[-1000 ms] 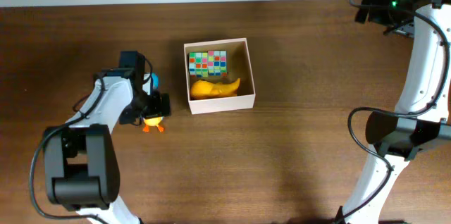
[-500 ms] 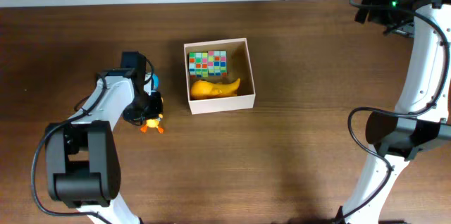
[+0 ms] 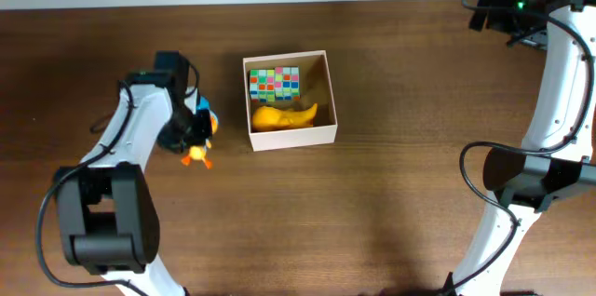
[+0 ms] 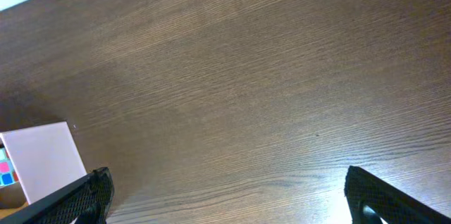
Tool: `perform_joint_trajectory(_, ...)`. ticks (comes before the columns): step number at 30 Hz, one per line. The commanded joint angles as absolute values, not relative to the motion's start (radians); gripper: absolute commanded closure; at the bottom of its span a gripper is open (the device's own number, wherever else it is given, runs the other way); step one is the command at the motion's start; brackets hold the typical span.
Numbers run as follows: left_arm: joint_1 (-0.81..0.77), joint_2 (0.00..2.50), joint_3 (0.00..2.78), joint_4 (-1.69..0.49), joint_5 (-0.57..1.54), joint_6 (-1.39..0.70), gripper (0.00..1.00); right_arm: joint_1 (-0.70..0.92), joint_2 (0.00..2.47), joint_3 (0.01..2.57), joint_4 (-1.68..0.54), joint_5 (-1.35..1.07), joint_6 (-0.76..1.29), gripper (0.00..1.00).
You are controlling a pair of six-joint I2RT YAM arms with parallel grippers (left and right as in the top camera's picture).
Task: Pack container
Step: 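Lift the duck with the left gripper and carry it over the box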
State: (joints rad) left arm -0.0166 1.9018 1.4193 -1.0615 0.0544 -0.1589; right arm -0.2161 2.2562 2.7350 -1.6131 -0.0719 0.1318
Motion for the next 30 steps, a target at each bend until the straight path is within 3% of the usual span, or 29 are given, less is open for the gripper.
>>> perform_joint_trajectory(1,-0.033,1.835,1.543,-1.133,0.067,-0.097,0.8,-0.216,2.23,2.75,-1.613,-0.075,0.14,0.01)
perform_joint_trajectory(10,-0.192,1.723,1.72,-1.203,0.067,0.116,0.8,-0.216,2.23,2.75,-1.613,-0.075,0.14,0.01)
perform_joint_trajectory(21,-0.445,1.736,1.729,-0.864,0.066,0.382,0.8,-0.216,2.23,2.75,-1.613,-0.075,0.14,0.01)
perform_joint_trajectory(30,-0.464,1.884,1.729,-0.798,0.067,0.425,0.8,-0.216,2.23,2.75,-1.613,-0.075,0.14,0.01)
